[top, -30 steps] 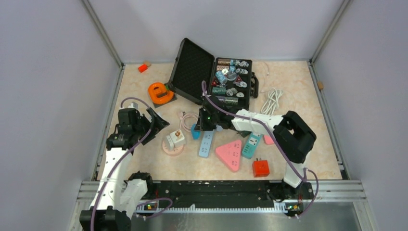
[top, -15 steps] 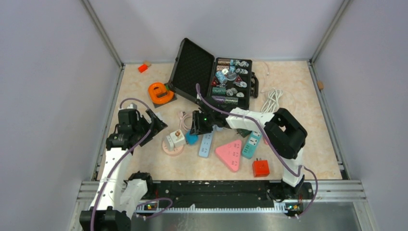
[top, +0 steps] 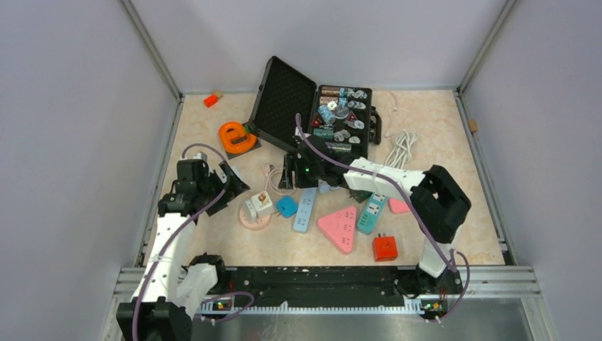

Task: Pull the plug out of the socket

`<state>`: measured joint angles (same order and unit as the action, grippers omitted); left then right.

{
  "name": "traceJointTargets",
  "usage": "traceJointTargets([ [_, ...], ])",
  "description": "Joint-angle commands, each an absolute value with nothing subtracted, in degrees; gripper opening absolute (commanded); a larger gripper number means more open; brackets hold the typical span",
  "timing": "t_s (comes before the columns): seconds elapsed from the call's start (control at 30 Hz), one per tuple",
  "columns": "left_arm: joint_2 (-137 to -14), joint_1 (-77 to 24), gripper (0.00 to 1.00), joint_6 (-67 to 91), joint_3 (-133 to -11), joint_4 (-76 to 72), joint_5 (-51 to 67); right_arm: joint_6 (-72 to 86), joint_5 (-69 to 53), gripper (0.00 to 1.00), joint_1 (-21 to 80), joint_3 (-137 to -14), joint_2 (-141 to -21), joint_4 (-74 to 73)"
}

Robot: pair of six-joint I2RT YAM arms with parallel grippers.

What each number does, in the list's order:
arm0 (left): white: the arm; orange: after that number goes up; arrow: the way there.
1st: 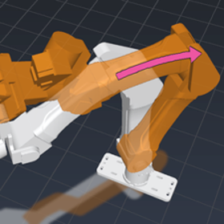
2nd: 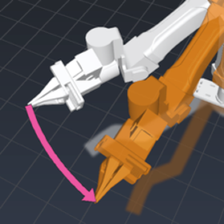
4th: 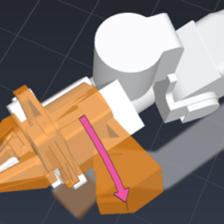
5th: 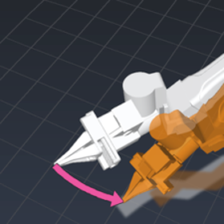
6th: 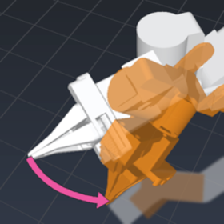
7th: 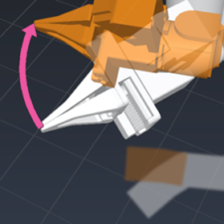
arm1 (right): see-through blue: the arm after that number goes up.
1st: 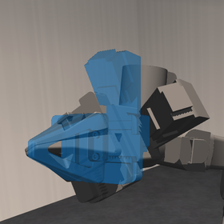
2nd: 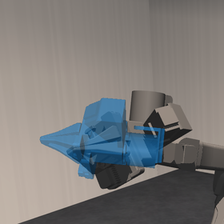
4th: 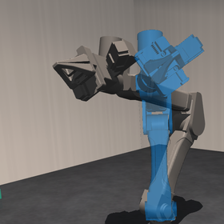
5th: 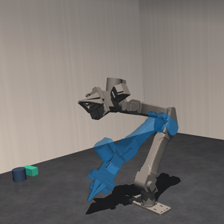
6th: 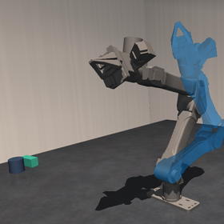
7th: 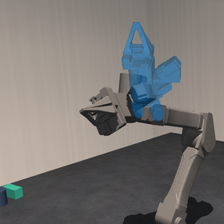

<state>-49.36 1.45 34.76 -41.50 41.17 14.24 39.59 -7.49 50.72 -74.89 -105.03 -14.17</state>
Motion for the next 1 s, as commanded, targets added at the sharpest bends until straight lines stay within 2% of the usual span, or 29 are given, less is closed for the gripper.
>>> traceJointTargets([
  [0.0, -49.64, 0.33, 0.97, 35.29, -42.34, 40.78, 12.25, 39.42, -8.75, 0.63, 50.55, -71.39, -98.55, -6.09],
  [0.23, -49.85, -10.43, 0.92, 39.22, -40.9, 42.09, 3.83, 40.7, -16.27, 0.62, 51.56, -69.48, -100.04, 1.26],
  [0.4, -50.36, -11.62, 0.79, 41.42, -39.47, 42.72, 2.72, 41.05, -19.21, 0.62, 52.47, -70.84, -102.83, 3.07],
  [0.5, -49.45, -11.69, 0.77, 42.34, -39.14, 42.89, 2.12, 41.19, -20.38, 0.59, 52.94, -72.06, -104.67, 3.08],
  [0.6, -48.1, -11.69, 0.75, 42.99, -38.69, 42.82, 1.4, 41.18, -20.44, 0.5, 53.37, -73.57, -106.71, 2.07],
  [0.7, -47.71, -11.69, 0.67, 43.3, -38.47, 43.13, 0.74, 41.1, -19.82, 0.38, 53.52, -74.5, -108.35, 0.61],
  [0.97, -50.3, -11.69, 0.52, 43.27, -37.35, 42.45, 0.75, 40.73, -19.17, 0.33, 53.58, -73.85, -109.29, 0.9],
])
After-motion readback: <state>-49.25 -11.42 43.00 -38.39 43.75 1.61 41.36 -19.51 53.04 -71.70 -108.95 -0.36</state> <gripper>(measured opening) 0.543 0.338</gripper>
